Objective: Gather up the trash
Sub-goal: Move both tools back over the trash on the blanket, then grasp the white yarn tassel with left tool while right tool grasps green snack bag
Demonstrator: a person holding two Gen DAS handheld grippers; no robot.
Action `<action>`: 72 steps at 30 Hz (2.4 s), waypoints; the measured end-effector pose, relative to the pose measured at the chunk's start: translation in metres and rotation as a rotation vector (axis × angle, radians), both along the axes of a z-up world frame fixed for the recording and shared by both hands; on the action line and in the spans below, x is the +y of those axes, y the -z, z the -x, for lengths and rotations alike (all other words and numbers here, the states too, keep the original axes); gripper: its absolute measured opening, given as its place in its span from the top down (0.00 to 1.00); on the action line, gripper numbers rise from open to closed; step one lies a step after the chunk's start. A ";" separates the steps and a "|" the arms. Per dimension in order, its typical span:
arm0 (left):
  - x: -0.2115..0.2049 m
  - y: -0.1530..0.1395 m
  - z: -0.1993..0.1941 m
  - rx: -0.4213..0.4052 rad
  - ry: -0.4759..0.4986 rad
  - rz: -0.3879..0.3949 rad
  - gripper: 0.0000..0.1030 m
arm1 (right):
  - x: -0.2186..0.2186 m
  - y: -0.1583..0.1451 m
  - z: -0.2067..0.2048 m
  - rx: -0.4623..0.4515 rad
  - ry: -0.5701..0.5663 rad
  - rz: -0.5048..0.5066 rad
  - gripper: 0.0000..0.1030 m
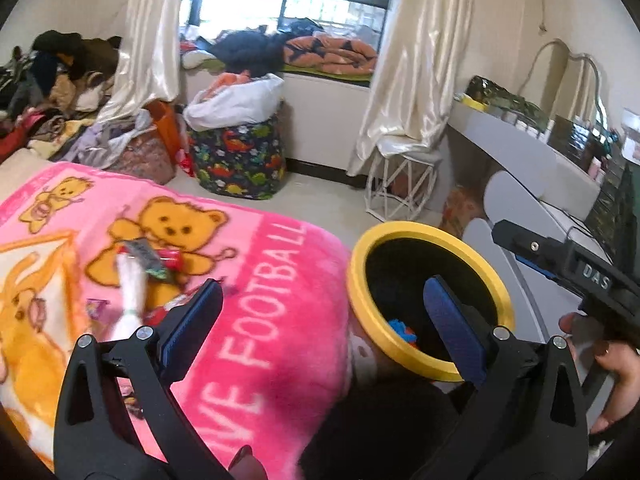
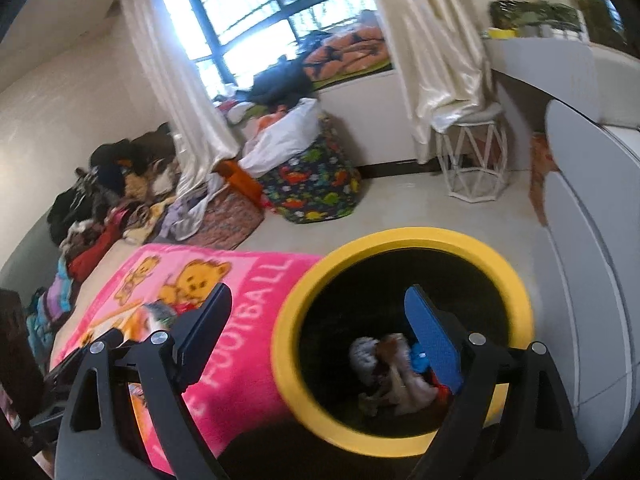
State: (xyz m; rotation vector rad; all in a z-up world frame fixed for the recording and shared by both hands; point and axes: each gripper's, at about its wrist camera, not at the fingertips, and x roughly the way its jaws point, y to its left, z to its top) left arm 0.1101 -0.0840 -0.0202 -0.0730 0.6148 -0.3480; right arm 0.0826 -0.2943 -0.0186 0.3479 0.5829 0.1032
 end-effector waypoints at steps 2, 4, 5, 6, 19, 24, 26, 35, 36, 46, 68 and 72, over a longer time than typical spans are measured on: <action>0.010 -0.002 0.003 -0.007 -0.026 0.006 0.10 | 0.012 -0.003 0.000 -0.004 -0.030 0.013 0.17; 0.020 -0.003 0.004 -0.004 -0.048 0.015 0.10 | 0.024 -0.005 -0.001 -0.009 -0.057 0.022 0.16; 0.025 -0.004 0.004 -0.006 -0.057 0.014 0.10 | 0.027 -0.006 -0.001 -0.010 -0.065 0.023 0.16; 0.029 -0.005 0.004 -0.010 -0.067 0.010 0.10 | 0.032 -0.007 -0.001 -0.013 -0.076 0.023 0.16; 0.092 -0.006 0.003 -0.019 -0.197 0.019 0.10 | 0.075 -0.008 -0.012 -0.004 -0.167 0.046 0.16; 0.117 -0.004 0.001 -0.006 -0.238 0.044 0.10 | 0.096 -0.006 -0.018 -0.002 -0.207 0.073 0.16; 0.127 -0.003 0.000 -0.006 -0.257 0.044 0.10 | 0.104 -0.005 -0.020 0.002 -0.222 0.081 0.16; 0.163 0.005 -0.004 0.027 -0.307 0.038 0.10 | 0.140 0.004 -0.035 0.023 -0.299 0.102 0.16; 0.166 0.007 -0.005 0.034 -0.308 0.033 0.11 | 0.144 0.004 -0.038 0.024 -0.305 0.105 0.16; 0.167 0.033 -0.010 0.157 -0.207 0.056 0.51 | 0.178 0.008 -0.079 0.039 -0.410 0.151 0.27; 0.148 0.104 -0.043 0.348 -0.150 -0.015 0.57 | 0.266 0.085 -0.162 0.228 -0.652 0.330 0.48; 0.149 0.106 -0.045 0.349 -0.155 -0.013 0.62 | 0.274 0.096 -0.172 0.245 -0.654 0.331 0.68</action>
